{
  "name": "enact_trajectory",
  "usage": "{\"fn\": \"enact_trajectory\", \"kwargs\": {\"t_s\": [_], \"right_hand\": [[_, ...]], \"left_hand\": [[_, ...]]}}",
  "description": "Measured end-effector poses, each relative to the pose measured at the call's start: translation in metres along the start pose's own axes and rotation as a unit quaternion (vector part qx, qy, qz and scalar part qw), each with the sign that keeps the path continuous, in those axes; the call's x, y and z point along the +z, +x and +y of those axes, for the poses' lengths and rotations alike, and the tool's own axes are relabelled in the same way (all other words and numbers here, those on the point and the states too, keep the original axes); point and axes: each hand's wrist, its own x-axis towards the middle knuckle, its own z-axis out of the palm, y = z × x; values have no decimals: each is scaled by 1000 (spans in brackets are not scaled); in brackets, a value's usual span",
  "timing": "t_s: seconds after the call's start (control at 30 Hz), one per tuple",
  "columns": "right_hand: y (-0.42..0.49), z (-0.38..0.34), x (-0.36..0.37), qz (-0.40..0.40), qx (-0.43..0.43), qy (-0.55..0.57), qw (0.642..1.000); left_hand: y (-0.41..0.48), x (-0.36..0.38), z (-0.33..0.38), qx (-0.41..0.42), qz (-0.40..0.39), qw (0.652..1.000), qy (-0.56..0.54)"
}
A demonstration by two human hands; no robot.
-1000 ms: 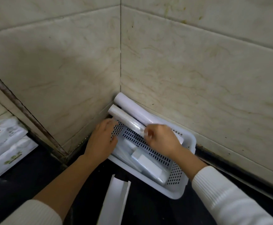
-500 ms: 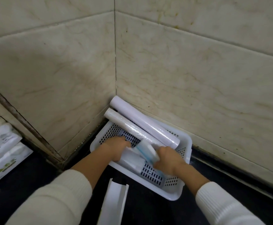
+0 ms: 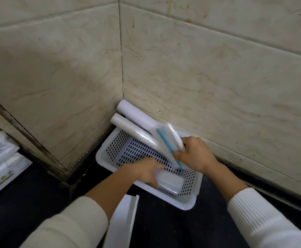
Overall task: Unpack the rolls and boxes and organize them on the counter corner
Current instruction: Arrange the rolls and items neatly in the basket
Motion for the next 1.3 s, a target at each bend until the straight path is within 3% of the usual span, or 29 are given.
{"fn": "enact_trajectory", "kwargs": {"t_s": [0.13,0.23,0.33,0.4,0.53,0.77,0.87,1.0,1.07,1.2,1.3], "right_hand": [[3,-14,9,-6,-22,-6,1000],[8,-38,25,-1,-77,-40,996],[13,-63,56,-14,-139,-109,984],[15,-72,78,-44,-155,-122,979],[17,-71,106,-124,-136,-37,982],[22,-60,108,-158,-76,29,984],[13,-62,91,-116,-53,105,986],[-29,-48,53,1,-53,171,984],[-65,-32,40,28,-42,194,980],[-147,10,36,29,9,196,980],[-196,35,44,-55,57,168,983]], "left_hand": [[-37,-14,-21,-24,52,998,-41],[-71,-16,-47,-29,181,983,-29],[-95,-7,-65,-93,375,922,25],[-104,0,-69,-116,437,892,14],[-108,13,-73,-160,381,906,-93],[-102,19,-75,-171,383,904,-87],[-108,20,-69,-174,397,895,-106],[-124,51,-40,-169,479,843,-179],[-135,80,-25,-172,471,842,-198],[-158,143,-1,-210,417,869,-168],[-173,174,9,-229,400,877,-137]]}}
